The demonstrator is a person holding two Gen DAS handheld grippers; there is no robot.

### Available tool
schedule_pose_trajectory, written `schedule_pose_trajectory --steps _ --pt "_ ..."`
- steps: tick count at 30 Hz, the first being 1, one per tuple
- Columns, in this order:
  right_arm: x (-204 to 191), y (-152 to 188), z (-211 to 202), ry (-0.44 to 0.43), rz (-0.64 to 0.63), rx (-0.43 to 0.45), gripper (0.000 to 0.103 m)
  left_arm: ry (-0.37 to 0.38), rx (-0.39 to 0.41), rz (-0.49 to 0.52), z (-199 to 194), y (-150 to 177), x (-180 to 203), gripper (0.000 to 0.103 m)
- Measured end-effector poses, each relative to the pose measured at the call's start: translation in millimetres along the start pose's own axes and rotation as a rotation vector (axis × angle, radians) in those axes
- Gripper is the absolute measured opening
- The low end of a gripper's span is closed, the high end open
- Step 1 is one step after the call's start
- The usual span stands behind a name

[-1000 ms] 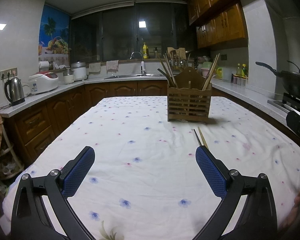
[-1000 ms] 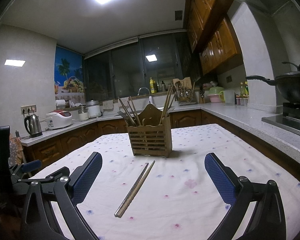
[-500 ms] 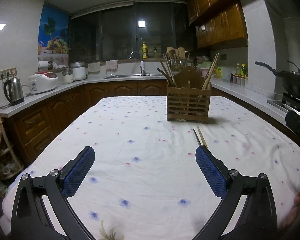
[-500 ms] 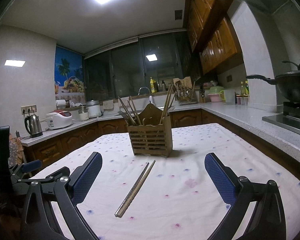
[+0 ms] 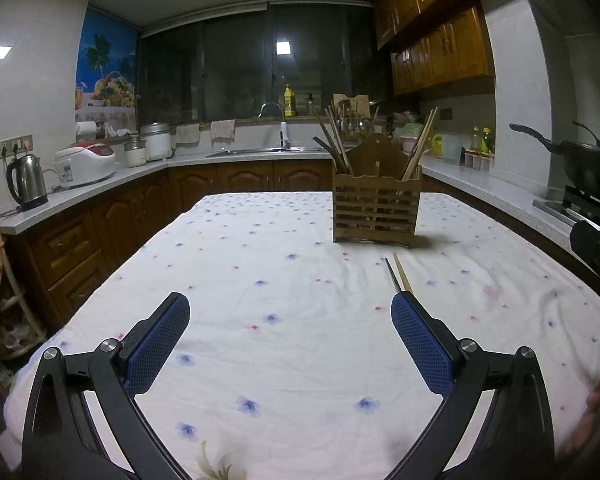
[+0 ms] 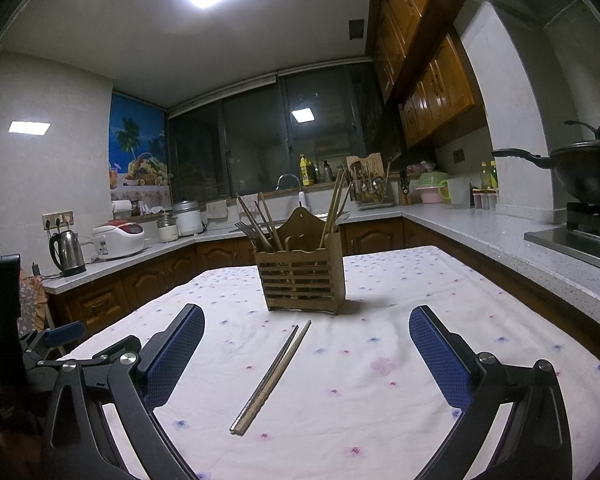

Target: Organize utensils

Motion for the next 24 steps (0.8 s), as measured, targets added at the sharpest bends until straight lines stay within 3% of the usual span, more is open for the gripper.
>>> schedule_pose_trajectory --steps 24 --pt "-3 0 7 -0.003 0.016 -0.037 0.103 0.021 -0.021 0.000 8 -11 3 0.103"
Point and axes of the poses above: each gripper's, at about its wrist camera, not at the fingertips, and z roughly the way its jaws point, x to its right, y to its underside, the point moved 4 cm from there along z, roughly the way its jaws point, and after that the axes turned 7 degrees about -z, right-handed, at the moved point
